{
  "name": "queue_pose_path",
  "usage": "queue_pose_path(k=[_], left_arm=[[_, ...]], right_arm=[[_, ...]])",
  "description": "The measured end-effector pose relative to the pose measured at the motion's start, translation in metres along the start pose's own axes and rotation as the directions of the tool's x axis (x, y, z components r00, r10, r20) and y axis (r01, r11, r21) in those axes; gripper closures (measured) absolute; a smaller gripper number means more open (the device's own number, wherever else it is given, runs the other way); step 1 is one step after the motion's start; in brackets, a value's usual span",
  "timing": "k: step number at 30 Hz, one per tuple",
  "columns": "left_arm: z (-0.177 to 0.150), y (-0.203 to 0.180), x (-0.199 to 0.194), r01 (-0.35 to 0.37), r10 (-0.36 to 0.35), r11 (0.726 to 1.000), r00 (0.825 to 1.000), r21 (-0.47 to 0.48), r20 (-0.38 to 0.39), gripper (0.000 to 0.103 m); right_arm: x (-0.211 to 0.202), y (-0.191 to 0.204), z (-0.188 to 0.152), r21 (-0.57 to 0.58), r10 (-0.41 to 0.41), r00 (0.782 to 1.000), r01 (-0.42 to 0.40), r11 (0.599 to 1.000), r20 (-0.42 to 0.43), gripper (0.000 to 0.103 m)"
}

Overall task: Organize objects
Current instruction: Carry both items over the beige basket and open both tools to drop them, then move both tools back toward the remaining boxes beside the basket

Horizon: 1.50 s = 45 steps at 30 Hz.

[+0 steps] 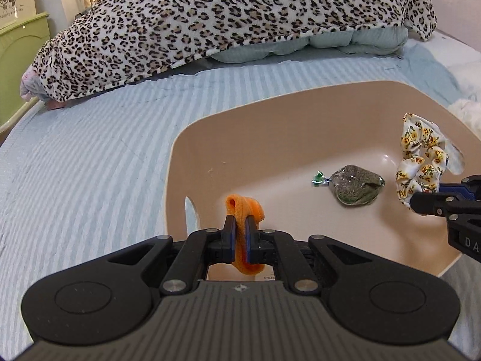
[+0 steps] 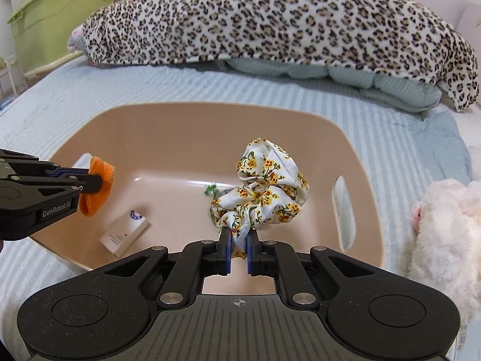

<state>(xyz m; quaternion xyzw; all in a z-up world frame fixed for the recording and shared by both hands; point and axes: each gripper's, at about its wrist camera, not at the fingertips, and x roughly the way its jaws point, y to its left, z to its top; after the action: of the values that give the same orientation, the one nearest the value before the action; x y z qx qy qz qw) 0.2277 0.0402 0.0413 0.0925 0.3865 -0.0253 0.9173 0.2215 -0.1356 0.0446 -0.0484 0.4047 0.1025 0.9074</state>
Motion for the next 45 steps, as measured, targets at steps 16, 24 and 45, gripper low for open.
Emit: queue_pose_path(k=[16,24,45], left_arm=[[-0.001,0.013,-0.082,-0.002,0.004,1.0,0.996,-0.025,0.086,0.026],[-0.036,0.019,-0.112,0.008,-0.008,1.0,0.999,-0.009,0.043,0.022],[-0.116,0.025,-0.095,0.019,-0.025,0.999,0.992,-0.047,-0.123,0.021]], right_arm=[[-0.075,-0.003,-0.013,0.059,-0.013,0.994,0.007,0.998,0.109,0.025],[-0.099,0.011,-0.051,0.049,-0.002,0.998,-0.002,0.999,0.07,0.018],[-0.067,0.034,-0.127,0.029,0.018,0.991,-0.014,0.999,-0.132,0.014]])
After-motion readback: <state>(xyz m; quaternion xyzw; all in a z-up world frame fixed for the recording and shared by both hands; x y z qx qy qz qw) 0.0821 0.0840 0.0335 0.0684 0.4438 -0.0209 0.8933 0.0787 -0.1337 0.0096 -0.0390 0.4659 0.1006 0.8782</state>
